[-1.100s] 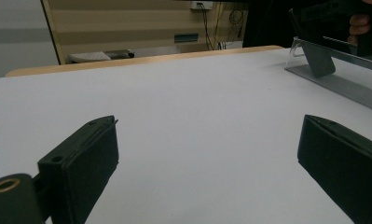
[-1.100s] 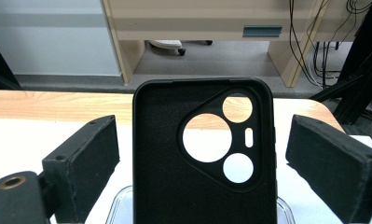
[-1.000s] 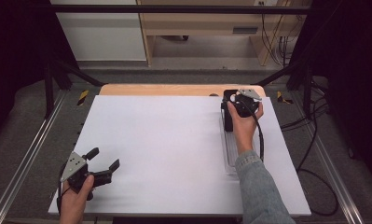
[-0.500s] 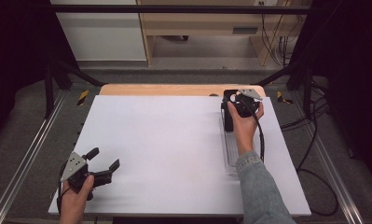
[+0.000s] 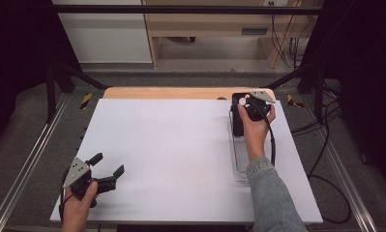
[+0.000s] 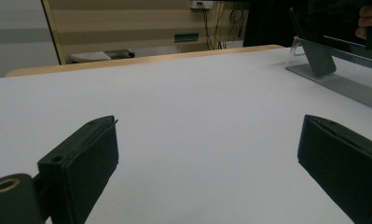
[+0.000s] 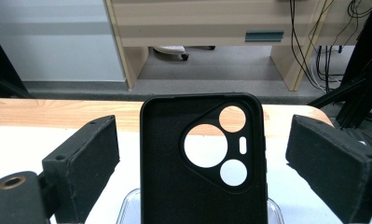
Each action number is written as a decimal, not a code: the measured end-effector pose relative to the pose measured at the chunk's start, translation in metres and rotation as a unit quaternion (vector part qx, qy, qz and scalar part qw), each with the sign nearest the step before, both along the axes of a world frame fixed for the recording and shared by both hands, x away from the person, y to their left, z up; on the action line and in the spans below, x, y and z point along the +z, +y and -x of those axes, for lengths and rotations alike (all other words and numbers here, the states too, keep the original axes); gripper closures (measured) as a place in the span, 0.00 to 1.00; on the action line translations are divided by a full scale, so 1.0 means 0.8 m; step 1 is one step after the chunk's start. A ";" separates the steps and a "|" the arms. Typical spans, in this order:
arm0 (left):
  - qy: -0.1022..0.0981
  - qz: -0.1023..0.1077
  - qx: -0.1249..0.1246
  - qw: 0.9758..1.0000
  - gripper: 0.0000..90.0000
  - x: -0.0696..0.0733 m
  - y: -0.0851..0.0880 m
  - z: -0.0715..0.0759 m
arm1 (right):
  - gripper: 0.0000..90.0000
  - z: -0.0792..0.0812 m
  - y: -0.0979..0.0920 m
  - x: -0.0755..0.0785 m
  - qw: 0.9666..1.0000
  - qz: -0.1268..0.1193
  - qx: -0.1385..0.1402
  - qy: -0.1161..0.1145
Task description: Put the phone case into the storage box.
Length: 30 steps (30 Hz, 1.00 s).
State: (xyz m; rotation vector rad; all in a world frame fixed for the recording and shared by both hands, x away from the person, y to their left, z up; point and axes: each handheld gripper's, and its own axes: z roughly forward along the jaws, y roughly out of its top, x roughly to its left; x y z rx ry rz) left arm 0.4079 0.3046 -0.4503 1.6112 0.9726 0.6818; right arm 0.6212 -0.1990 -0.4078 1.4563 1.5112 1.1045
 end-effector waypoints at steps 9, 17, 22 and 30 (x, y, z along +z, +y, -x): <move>0.000 0.002 0.001 1.000 0.04 0.000 0.000 0.000 | 0.10 0.002 0.000 0.003 1.000 -0.001 0.000 -0.002; 0.001 0.002 0.002 1.000 0.04 0.000 0.000 -0.001 | 0.09 0.004 -0.001 0.006 1.000 -0.003 0.002 -0.002; 0.001 0.003 0.002 1.000 0.04 -0.001 0.000 -0.001 | 0.09 0.005 0.000 0.008 1.000 -0.003 0.001 -0.004; 0.002 0.004 0.001 1.000 0.04 -0.001 0.000 -0.001 | 0.09 0.008 -0.001 0.012 1.000 -0.017 0.008 -0.003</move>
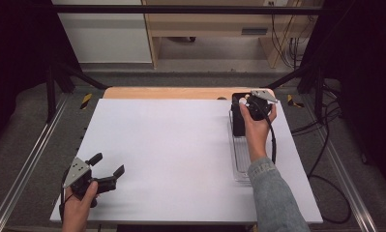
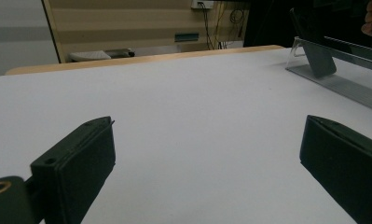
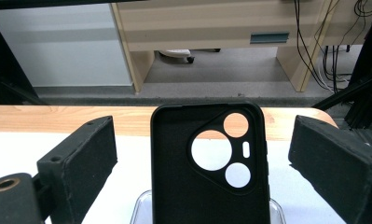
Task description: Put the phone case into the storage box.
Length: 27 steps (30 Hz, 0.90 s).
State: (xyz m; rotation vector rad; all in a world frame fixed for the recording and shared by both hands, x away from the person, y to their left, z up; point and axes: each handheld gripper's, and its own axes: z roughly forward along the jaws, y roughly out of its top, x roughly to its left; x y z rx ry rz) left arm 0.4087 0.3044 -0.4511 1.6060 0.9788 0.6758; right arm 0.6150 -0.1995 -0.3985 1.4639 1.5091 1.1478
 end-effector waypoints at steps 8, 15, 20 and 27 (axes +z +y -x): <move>0.000 -0.001 0.000 1.000 0.04 0.000 0.000 0.000 | 0.09 0.003 0.002 0.003 1.000 0.005 0.011 0.001; -0.001 -0.002 0.000 1.000 0.04 0.001 0.000 0.000 | 0.09 0.010 0.004 0.009 1.000 0.003 0.020 0.002; -0.001 -0.003 0.004 1.000 0.04 0.001 0.002 0.001 | 0.09 0.017 0.006 0.016 1.000 0.006 0.027 -0.003; -0.001 -0.005 0.006 1.000 0.04 0.000 0.001 0.001 | 0.09 0.024 0.003 0.024 0.999 0.009 0.033 -0.009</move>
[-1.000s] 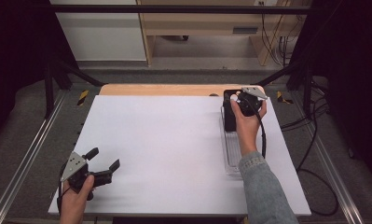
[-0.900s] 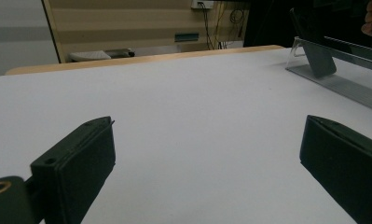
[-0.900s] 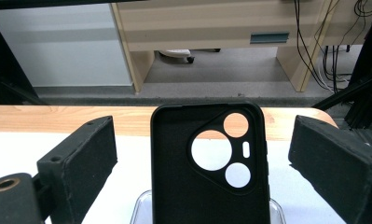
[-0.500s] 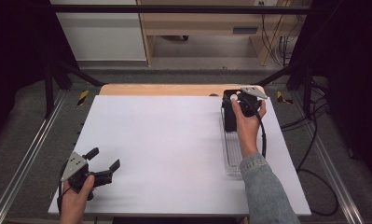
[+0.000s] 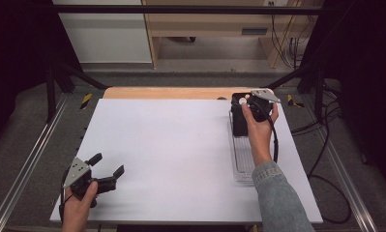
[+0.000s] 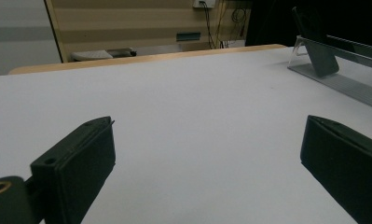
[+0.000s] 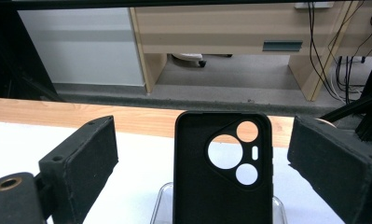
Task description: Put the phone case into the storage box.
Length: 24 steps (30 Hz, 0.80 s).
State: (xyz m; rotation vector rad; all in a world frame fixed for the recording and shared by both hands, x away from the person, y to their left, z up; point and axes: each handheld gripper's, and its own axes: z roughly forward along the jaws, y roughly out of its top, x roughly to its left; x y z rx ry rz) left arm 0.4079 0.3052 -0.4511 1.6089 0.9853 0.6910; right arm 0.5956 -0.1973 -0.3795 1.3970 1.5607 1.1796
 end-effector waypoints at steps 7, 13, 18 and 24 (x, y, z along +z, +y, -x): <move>0.000 0.002 0.002 1.000 0.04 0.000 0.001 0.000 | 0.10 0.005 -0.003 0.004 1.000 -0.003 0.001 -0.001; 0.001 0.002 0.001 1.000 0.04 0.000 0.000 -0.001 | 0.10 0.012 -0.002 0.011 1.000 -0.006 0.011 -0.005; 0.004 0.006 -0.001 1.000 0.04 -0.001 0.000 -0.003 | 0.10 0.019 -0.004 0.019 1.000 -0.011 0.017 -0.010; 0.002 0.002 0.003 1.000 0.04 -0.001 0.001 -0.002 | 0.10 0.028 -0.009 0.028 0.999 -0.020 0.026 -0.018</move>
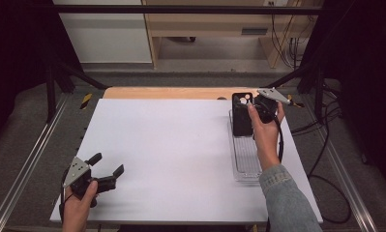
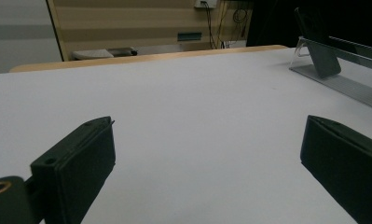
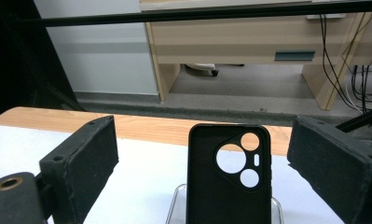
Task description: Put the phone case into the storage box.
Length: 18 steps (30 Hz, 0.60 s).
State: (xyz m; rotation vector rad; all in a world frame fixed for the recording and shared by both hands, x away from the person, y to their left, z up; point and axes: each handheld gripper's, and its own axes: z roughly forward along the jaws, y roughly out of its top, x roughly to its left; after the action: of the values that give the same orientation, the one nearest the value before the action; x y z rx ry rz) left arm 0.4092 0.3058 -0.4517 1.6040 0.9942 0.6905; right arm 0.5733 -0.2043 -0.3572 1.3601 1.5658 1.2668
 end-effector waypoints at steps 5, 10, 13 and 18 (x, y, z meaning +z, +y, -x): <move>0.000 -0.001 0.001 1.000 0.04 0.000 0.001 0.002 | 0.10 0.008 -0.001 0.004 1.000 -0.005 0.002 -0.008; 0.000 0.005 0.001 1.000 0.04 0.000 0.003 0.001 | 0.10 0.010 0.001 0.007 1.000 -0.009 0.005 -0.011; 0.002 0.004 0.000 1.000 0.04 -0.001 0.001 0.000 | 0.10 0.010 0.002 0.008 1.000 -0.008 0.008 -0.012; 0.003 0.003 -0.001 1.000 0.04 -0.001 0.001 0.000 | 0.10 0.013 0.004 0.010 1.000 -0.006 0.012 -0.014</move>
State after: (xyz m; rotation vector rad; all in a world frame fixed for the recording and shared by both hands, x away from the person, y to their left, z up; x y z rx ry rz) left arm 0.4092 0.3062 -0.4528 1.6023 0.9984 0.6816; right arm 0.5632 -0.2009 -0.3489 1.3295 1.5609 1.3061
